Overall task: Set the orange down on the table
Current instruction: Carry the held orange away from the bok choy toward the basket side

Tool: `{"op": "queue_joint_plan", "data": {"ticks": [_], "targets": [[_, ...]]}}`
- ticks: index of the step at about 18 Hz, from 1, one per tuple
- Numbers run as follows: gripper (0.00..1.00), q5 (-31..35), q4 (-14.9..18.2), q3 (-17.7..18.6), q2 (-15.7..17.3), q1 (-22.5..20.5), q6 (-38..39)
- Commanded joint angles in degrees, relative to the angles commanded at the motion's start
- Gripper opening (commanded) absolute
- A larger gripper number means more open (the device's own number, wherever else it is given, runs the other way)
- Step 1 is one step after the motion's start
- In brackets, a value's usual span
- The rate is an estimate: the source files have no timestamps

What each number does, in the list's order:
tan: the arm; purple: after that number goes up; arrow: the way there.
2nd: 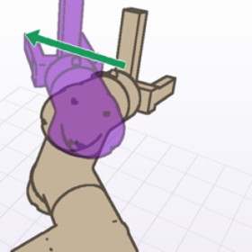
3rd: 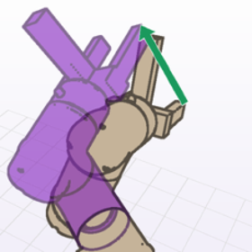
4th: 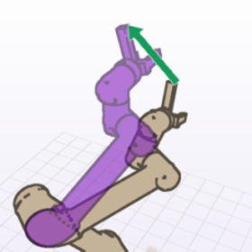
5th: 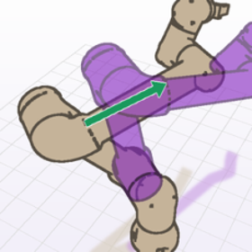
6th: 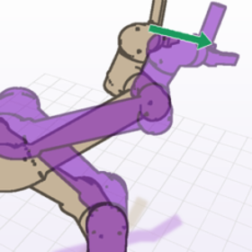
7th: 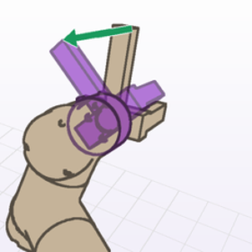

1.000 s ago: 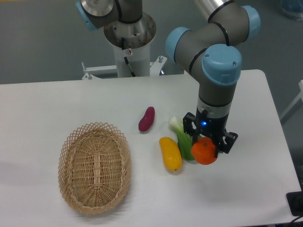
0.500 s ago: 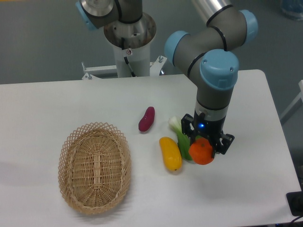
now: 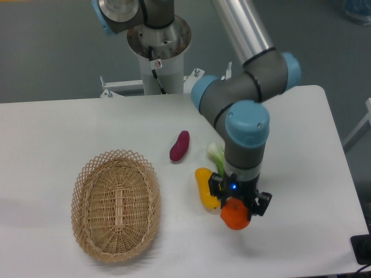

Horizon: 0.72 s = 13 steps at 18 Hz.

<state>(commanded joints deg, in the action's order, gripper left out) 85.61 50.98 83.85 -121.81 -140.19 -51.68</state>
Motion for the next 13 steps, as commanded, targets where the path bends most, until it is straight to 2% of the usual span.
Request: {"op": "queue_joint_plan", "data": {"ticks": [1,3,4,11,13], "targets": [[0.71,0.0,-0.1,-0.2,-0.6,0.3,0.3],[0.71,-0.1,-3.3,-0.5,-2.8,1.8,3.6],[0.71,0.0,-3.9,-0.5,-3.5,2.4,4.5],[0.73,0.0,-4.0,0.3,-4.7,4.2,5.4],[0.76,0.0,-4.1,0.8,-4.9,4.4,5.3]]}}
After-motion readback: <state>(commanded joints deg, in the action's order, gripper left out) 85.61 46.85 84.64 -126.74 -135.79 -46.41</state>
